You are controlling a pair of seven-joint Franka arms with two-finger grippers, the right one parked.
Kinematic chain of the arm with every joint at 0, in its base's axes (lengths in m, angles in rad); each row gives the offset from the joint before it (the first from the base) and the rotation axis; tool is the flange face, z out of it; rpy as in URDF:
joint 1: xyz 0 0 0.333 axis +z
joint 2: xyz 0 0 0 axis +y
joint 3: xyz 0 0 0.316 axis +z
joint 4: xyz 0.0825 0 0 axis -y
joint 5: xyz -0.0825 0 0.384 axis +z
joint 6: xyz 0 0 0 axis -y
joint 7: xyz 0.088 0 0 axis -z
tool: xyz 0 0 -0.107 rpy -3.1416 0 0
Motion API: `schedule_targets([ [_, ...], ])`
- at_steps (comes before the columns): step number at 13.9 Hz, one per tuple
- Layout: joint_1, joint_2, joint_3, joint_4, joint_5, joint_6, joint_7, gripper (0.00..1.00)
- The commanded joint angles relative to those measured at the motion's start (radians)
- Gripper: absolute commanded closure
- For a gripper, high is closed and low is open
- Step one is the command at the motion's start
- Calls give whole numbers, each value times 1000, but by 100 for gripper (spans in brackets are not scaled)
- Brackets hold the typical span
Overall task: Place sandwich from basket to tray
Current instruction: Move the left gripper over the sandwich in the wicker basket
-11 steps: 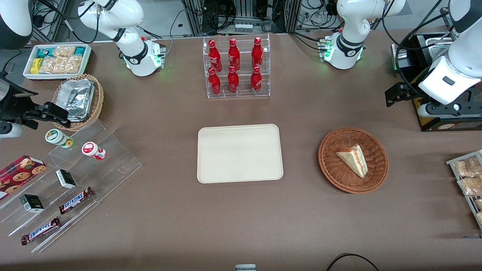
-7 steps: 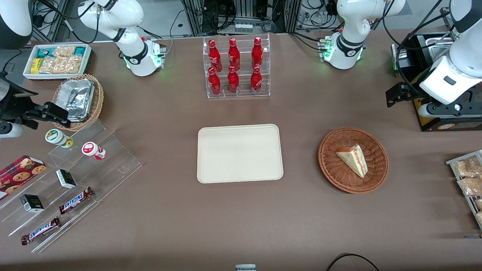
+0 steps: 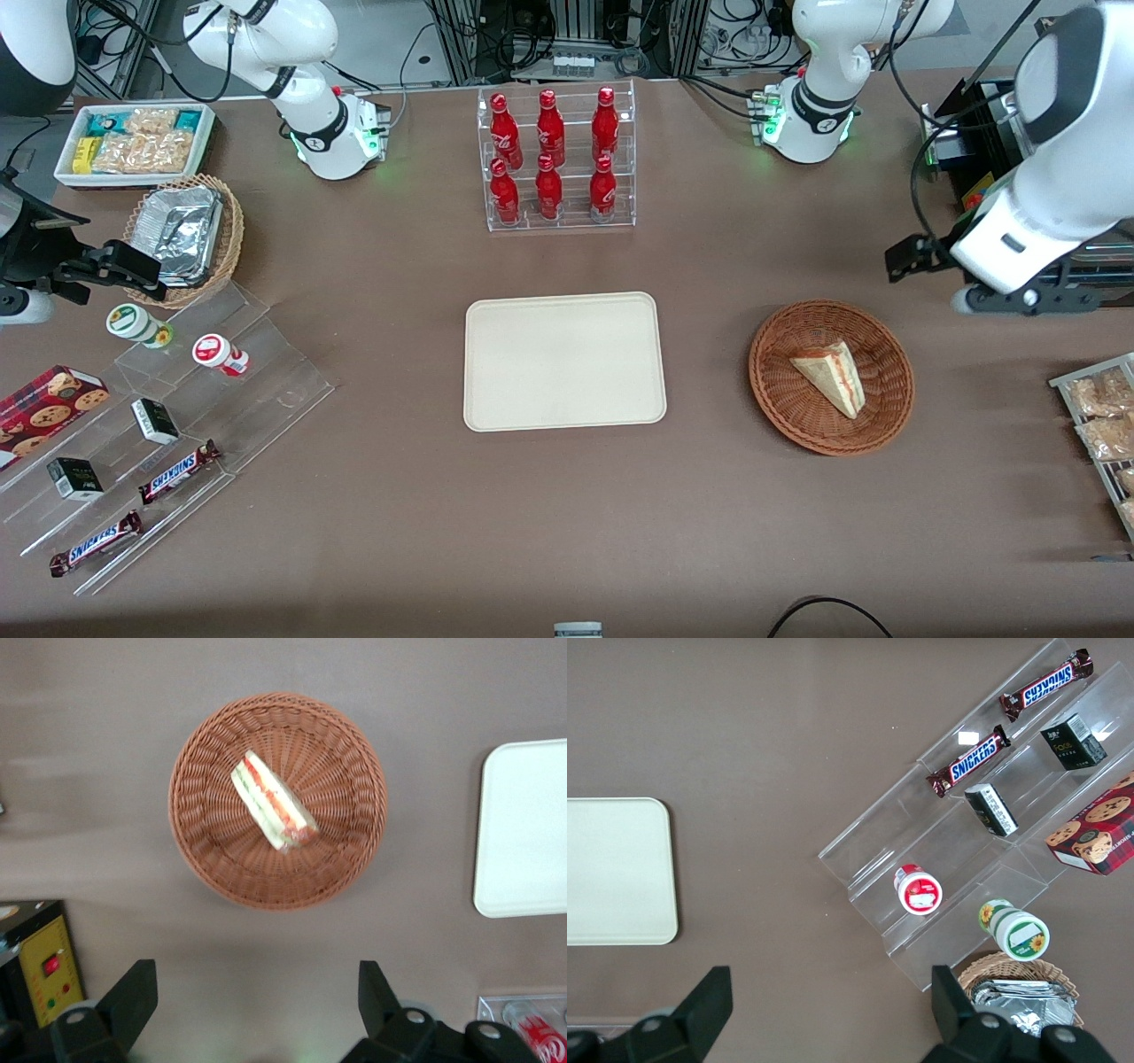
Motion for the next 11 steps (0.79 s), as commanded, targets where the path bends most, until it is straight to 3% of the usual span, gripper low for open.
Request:
schedule_targets([
  [1, -9, 17, 18, -96, -16, 123, 15, 0],
  [11, -8, 77, 21, -313, -9, 430, -67, 0],
])
